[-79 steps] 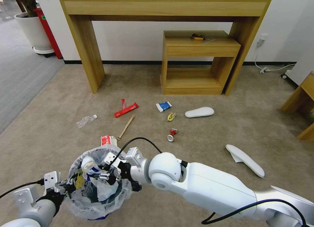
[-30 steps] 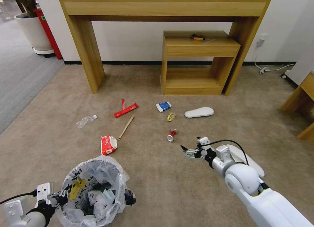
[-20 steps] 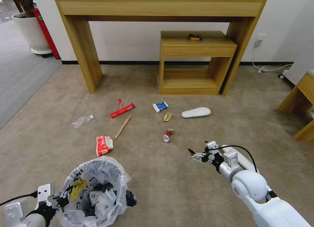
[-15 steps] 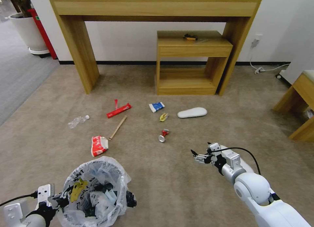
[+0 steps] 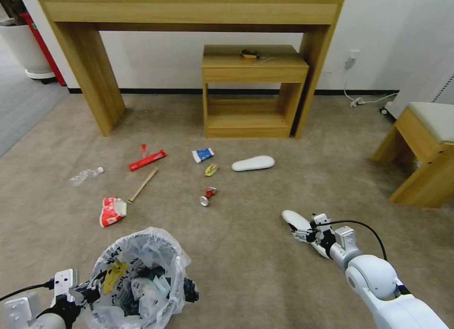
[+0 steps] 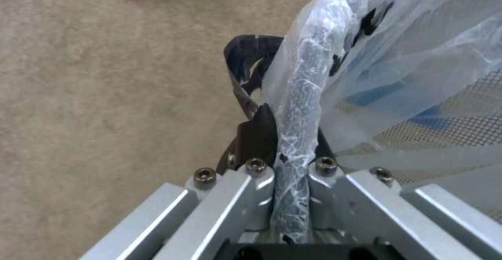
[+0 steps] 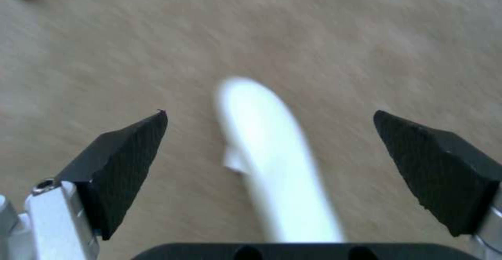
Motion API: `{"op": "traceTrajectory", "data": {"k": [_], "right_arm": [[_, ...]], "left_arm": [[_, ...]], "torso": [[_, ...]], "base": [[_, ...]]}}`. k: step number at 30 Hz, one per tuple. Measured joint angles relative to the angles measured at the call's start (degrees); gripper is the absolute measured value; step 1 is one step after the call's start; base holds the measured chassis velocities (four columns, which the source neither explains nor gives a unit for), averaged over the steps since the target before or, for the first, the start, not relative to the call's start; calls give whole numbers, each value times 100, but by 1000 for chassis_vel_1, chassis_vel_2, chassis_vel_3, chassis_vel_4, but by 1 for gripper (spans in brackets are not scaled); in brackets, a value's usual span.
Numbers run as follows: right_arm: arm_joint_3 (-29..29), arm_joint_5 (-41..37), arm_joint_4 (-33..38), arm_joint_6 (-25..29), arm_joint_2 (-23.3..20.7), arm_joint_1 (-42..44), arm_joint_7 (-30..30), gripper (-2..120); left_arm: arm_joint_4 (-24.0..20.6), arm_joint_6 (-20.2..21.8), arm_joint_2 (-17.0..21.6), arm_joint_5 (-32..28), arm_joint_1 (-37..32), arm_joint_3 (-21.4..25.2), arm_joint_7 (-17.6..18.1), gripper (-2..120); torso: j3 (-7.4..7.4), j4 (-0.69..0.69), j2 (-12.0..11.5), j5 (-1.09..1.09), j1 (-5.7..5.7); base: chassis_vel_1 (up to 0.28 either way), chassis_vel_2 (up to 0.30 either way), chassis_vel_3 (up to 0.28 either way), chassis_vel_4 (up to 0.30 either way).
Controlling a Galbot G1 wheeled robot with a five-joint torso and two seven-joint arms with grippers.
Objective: Pick up the trash bin and place the garbage on the floor into it.
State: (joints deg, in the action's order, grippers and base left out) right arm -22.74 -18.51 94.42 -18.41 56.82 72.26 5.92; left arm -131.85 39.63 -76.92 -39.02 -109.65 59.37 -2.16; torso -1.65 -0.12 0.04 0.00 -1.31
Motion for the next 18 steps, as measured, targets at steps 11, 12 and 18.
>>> {"op": "traceTrajectory", "data": {"k": [11,12,18], "right_arm": [[407,712,-1461,490,285,-662,444,100],[462,735,-1535,501,299,-712,474,100],[639,913,-1998,602,453,-989,501,100]], "left_arm": [[219,-30,22,-129,-87,464,-66,1],[275,-30,35,-174,-98,553,-89,1],[486,-27,100,-440,-179,923,-178,1]], "torso": [[1,3,0,-1,0],[0,3,0,-1,0],[0,1,0,2,0]], "base": [[-17,-29,29,19],[55,48,-18,-21],[9,8,-3,-3]]}}
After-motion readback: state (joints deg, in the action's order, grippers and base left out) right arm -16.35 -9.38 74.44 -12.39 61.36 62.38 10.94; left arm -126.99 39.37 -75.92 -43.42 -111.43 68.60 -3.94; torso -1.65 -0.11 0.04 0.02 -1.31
